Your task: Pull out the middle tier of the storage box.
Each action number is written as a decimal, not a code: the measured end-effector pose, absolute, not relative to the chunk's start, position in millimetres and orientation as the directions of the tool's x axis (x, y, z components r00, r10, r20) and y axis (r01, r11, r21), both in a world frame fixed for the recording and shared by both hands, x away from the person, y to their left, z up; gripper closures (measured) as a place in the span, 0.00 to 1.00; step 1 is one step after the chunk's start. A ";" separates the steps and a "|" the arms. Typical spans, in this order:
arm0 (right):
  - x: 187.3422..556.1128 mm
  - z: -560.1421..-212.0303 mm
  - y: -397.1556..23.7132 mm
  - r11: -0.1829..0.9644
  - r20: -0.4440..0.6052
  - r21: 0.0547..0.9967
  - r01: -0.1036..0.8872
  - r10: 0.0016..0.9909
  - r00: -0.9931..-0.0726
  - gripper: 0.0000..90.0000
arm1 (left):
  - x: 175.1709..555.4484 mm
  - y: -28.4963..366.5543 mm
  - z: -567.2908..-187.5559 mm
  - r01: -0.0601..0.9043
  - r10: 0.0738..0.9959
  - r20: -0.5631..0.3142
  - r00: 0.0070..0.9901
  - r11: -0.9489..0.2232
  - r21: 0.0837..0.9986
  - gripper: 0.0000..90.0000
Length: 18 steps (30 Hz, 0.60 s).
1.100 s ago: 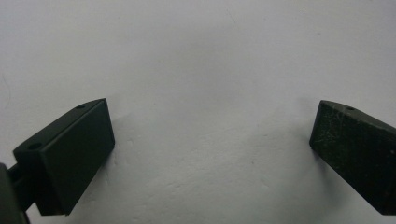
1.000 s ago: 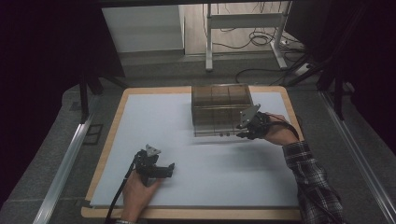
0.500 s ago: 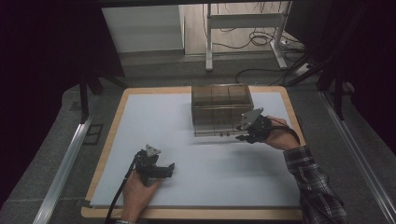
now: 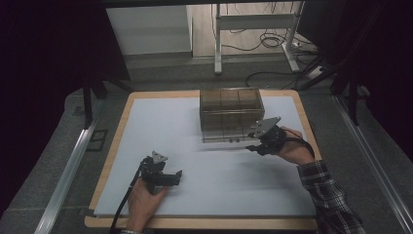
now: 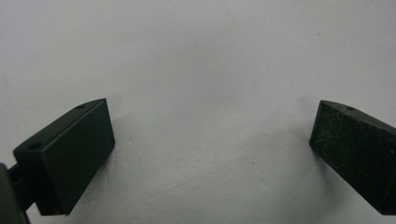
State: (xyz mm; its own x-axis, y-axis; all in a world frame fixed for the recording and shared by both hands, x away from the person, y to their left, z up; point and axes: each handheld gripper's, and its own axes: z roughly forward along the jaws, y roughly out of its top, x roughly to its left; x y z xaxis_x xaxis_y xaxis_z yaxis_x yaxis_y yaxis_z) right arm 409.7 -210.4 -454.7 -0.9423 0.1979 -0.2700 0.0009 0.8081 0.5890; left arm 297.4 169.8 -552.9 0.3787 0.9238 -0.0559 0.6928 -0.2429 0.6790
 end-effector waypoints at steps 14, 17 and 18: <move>395.1 -467.0 -214.4 0.771 -0.217 0.630 0.089 0.286 -0.933 0.38 | 297.4 169.8 -552.9 0.693 0.924 -0.056 0.378 -0.243 0.679 0.00; 393.5 -469.4 -214.7 0.759 -0.204 0.641 0.111 0.308 -0.929 0.36 | 297.4 169.8 -552.9 0.693 0.924 -0.056 0.379 -0.243 0.679 0.00; 392.5 -470.6 -214.9 0.755 -0.200 0.645 0.118 0.316 -0.928 0.34 | 297.4 169.9 -552.9 0.693 0.924 -0.056 0.379 -0.243 0.679 0.00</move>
